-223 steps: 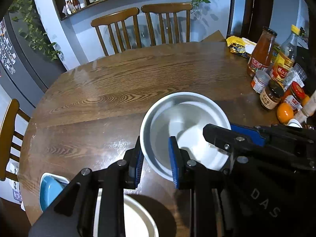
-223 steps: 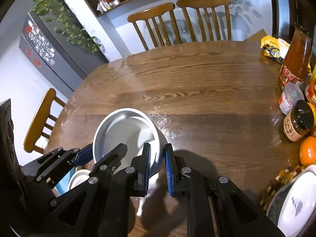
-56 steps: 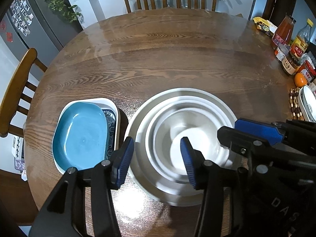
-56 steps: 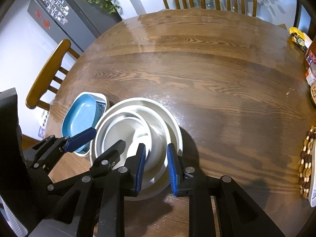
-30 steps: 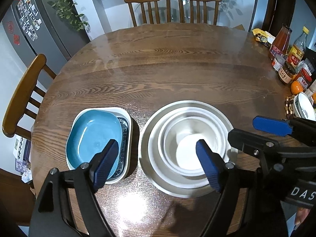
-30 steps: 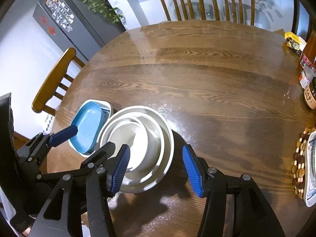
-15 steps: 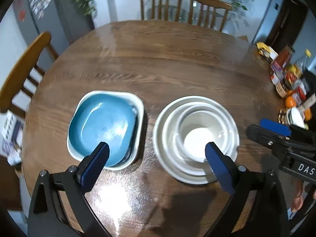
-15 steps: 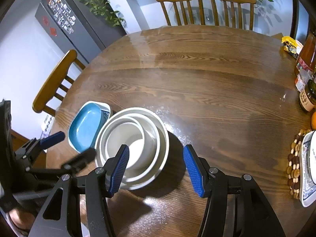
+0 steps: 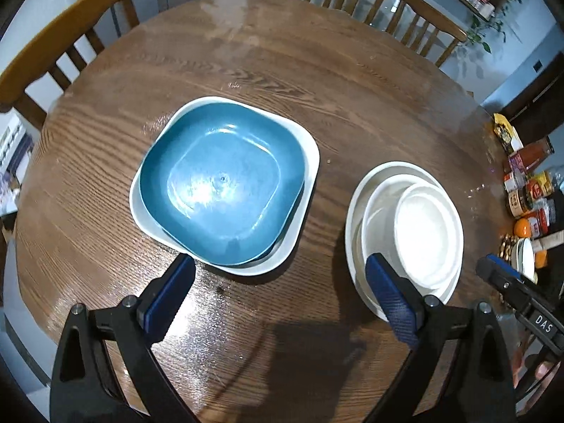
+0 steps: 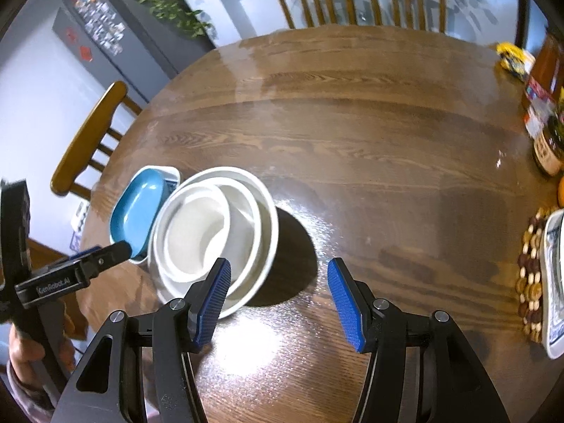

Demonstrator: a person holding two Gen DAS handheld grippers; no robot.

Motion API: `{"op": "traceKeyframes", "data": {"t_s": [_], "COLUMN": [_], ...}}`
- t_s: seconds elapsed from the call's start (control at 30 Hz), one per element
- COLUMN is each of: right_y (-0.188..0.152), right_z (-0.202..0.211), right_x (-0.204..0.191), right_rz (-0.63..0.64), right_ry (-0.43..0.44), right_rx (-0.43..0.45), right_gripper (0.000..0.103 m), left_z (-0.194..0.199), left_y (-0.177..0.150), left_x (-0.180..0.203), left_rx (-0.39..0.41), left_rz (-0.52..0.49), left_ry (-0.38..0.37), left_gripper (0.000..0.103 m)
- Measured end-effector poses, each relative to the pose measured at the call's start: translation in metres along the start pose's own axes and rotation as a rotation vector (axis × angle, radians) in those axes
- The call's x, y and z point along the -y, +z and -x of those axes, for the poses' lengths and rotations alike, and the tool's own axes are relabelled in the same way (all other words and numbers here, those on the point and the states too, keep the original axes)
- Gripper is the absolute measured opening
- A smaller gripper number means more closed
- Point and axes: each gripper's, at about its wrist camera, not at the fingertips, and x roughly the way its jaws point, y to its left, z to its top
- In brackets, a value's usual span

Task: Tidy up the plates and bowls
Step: 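Move both tools to the large white bowl rim and close them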

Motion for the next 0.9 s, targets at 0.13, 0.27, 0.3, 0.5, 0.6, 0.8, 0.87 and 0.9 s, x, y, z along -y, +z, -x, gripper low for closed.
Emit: {"op": "traceKeyframes", "data": {"t_s": [0.13,0.27,0.3,0.5,0.6,0.8,0.87,0.9], "right_y": [0.002,0.005,0.006,0.006,0.006,0.008,0.008,0.008], "right_z": [-0.001,-0.007,-0.01,-0.024,-0.025,-0.031,-0.033,-0.034], "right_x": [0.007,0.009,0.01,0.014,0.011,0.006,0.005,0.006], "right_rz": [-0.039,-0.057,-0.062,-0.104,-0.104,-0.104,-0.109,-0.112], "right_ry": [-0.011,-0.001,0.006,0.067,0.063,0.062,0.065,0.067], "right_rx": [0.004,0.0,-0.005,-0.055,-0.057,-0.074,-0.08,-0.081], "right_gripper": [0.058,0.055,0.05,0.034,0.033,0.027,0.025,0.025], "left_z": [-0.003,-0.007,-0.008,-0.015,-0.016,-0.021,-0.024,-0.026], "left_y": [0.004,0.009,0.009,0.017,0.019,0.021,0.021,0.021], "left_x": [0.004,0.008,0.009,0.01,0.012,0.015,0.016,0.016], "left_rx": [-0.002,-0.007,-0.009,-0.029,-0.031,-0.052,-0.071,-0.082], "left_rz": [0.002,-0.003,-0.006,-0.013,-0.018,-0.029,-0.025,-0.022], "left_ry": [0.018,0.02,0.018,-0.003,-0.005,0.004,-0.018,-0.033], "left_gripper": [0.081,0.072,0.063,0.049,0.046,0.037,0.035,0.03]}}
